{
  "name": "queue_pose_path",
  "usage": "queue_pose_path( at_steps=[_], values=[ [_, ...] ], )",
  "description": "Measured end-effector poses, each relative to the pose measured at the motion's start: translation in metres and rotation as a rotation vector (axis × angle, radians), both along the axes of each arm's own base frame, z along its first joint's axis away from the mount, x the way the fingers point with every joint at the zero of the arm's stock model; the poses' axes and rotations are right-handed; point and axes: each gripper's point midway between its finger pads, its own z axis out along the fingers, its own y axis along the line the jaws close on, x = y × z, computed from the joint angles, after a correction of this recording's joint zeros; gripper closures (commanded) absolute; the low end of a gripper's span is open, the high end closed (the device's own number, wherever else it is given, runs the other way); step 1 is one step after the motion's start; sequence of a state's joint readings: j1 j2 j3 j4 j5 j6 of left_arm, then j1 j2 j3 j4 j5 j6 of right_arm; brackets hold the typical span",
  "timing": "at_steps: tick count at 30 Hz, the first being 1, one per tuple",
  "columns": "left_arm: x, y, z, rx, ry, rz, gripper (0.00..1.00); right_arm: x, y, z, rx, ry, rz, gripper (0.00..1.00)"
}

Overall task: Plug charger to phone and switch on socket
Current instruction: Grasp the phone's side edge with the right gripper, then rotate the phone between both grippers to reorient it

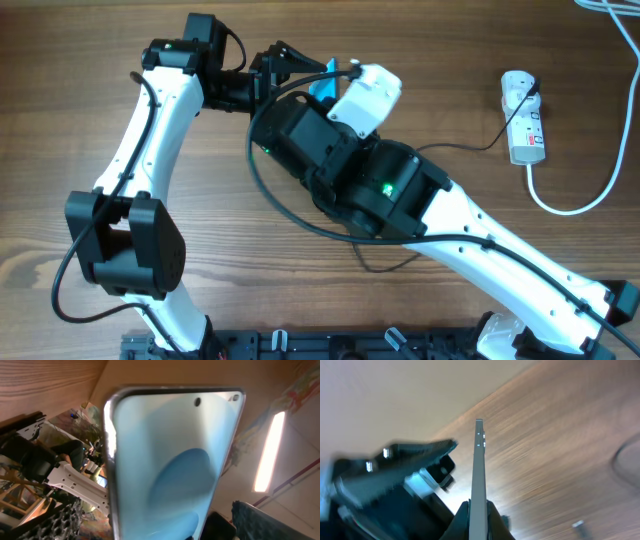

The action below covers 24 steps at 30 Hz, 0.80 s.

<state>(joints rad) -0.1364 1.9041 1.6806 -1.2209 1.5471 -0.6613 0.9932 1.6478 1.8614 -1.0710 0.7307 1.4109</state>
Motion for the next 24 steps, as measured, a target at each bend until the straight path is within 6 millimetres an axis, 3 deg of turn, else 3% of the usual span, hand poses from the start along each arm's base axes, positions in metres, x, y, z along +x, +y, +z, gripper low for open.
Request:
queue_pose_path(
  at_steps=[1,4,5,9,24],
  values=[
    [0.0,0.0,0.0001,0.0,0.003,0.0,0.21,-0.0003,-0.0014,-0.0006,0.065,0.005,-0.052,0.96],
    [0.0001,0.0,0.0005,0.0,0.007,0.0,0.34,-0.0017,-0.0045,-0.0027,0.212,0.019,-0.169,0.96],
    [0.0001,0.0,0.0011,-0.002,0.005,0.0,0.44,-0.0016,-0.0051,-0.0026,0.293,0.021,-0.228,0.96],
    [0.0001,0.0,0.002,-0.007,0.006,-0.001,0.55,-0.0016,-0.0052,-0.0026,0.377,0.024,-0.286,0.96],
    [0.0,0.0,0.0024,-0.007,0.008,-0.001,0.73,-0.0017,-0.0052,-0.0027,0.498,0.029,-0.369,0.96]
  ],
)
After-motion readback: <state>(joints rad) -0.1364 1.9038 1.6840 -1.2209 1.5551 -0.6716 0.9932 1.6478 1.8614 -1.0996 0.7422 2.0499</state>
